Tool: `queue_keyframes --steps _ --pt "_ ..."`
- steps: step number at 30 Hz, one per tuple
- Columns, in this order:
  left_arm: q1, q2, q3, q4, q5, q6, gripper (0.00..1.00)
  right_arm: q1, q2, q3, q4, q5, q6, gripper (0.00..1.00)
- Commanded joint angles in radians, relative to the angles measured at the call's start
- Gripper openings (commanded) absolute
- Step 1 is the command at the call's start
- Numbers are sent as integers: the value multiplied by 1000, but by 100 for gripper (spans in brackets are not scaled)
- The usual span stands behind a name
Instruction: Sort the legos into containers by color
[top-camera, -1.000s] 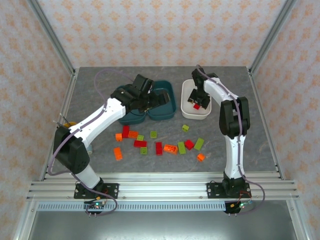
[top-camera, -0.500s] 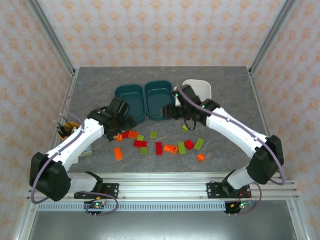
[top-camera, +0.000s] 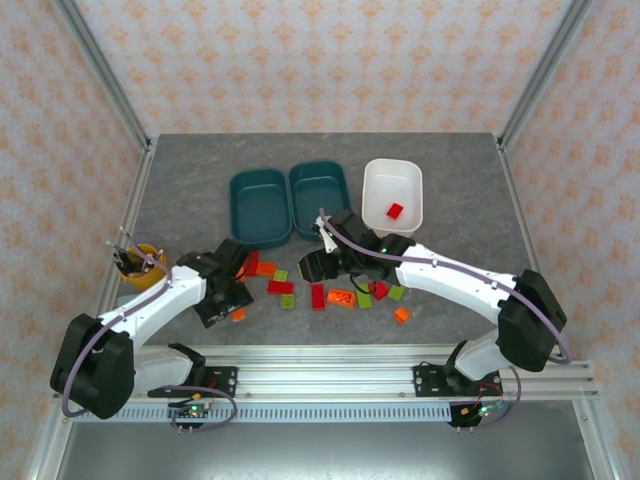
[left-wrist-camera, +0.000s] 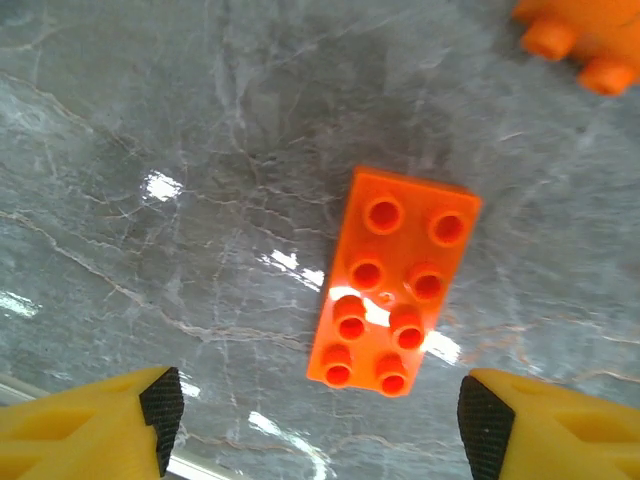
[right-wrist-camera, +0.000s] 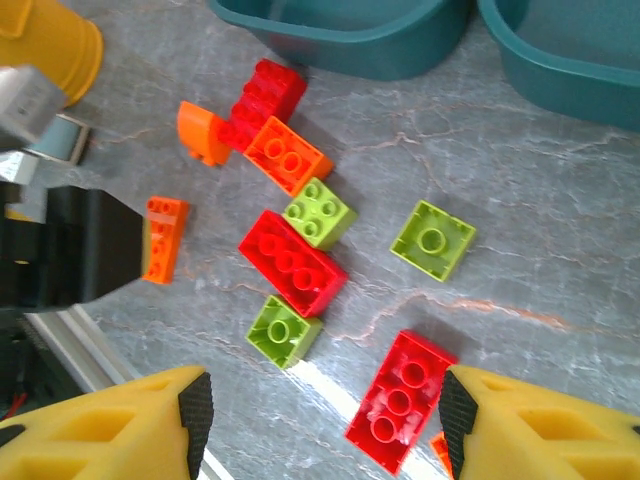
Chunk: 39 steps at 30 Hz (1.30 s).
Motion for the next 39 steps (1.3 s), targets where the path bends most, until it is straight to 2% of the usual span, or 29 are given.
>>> queue_keyframes --steps 1,8,20,30,34,39 --pt "2 -8 -33 90 24 2 75 4 19 18 60 -92 -12 64" --pt "2 68 -13 168 17 78 75 6 37 15 68 -132 25 64" --pt "2 166 15 182 -17 118 51 6 33 14 48 -129 33 63" --pt "2 191 -15 232 -8 129 45 6 47 26 47 -136 35 63" --pt "2 195 -17 246 4 141 37 6 53 32 44 -132 36 63" --pt "2 188 -17 245 3 142 34 6 61 40 41 -130 33 63"
